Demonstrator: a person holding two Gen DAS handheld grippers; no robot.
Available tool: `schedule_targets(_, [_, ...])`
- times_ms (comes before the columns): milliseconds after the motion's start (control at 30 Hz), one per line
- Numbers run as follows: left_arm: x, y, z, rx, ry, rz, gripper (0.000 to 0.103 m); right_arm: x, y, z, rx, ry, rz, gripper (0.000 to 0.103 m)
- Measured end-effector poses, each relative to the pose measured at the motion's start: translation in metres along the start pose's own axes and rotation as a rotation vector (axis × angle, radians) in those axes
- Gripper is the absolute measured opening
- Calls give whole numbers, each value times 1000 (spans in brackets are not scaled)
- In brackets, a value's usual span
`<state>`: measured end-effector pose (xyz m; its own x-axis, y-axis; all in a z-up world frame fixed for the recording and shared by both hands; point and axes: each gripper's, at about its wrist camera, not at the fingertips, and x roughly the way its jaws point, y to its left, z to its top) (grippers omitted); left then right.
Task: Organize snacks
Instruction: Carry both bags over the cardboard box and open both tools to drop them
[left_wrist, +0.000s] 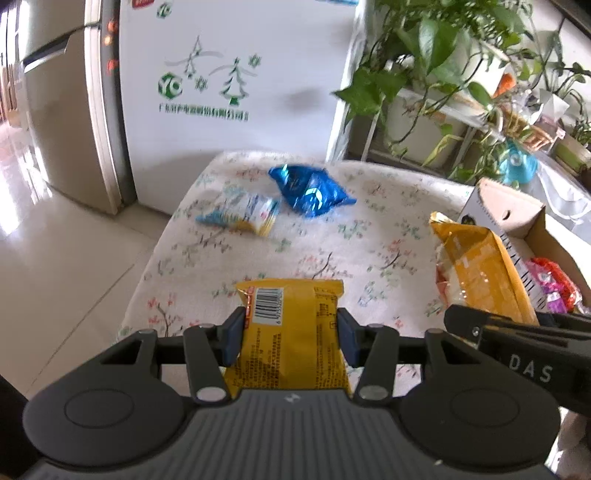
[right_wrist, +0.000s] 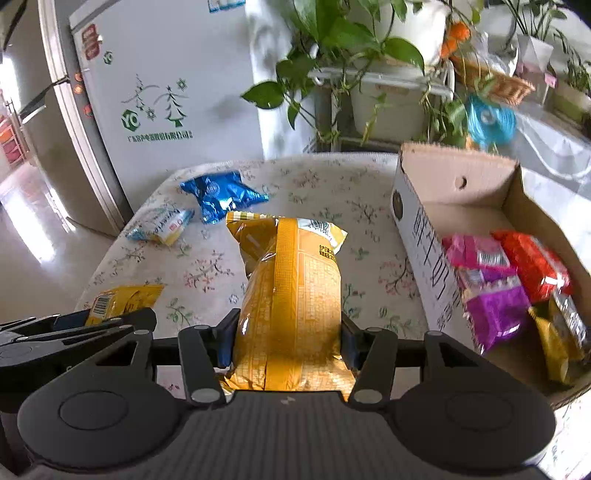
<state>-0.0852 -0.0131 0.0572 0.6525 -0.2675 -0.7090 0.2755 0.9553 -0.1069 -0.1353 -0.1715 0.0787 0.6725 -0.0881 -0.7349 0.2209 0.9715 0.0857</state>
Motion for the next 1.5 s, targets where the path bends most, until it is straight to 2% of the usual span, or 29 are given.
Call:
schedule_targets(400, [-24, -31, 29, 27, -71, -49, 50, -29, -28, 37, -18, -80, 3, 60])
schedule_targets(700, [-12, -63, 49, 5, -73, -62, 50, -38, -71, 55, -99, -103, -85, 60])
schedule_targets(833, [-7, -83, 57, 1, -77, -88, 50, -42, -100, 61, -11, -121, -125, 60])
schedule_targets(1033, [-3, -116, 66, 11, -75, -146, 50, -44, -137, 72, 118, -137, -96, 60])
schedule_targets(1133, [-1, -134, 70, 26, -77, -181, 50, -44, -151, 75, 161, -145, -127, 60])
schedule_targets(1500, [21, -200, 71, 95, -36, -287, 50, -34, -187, 76, 306, -101, -164, 60])
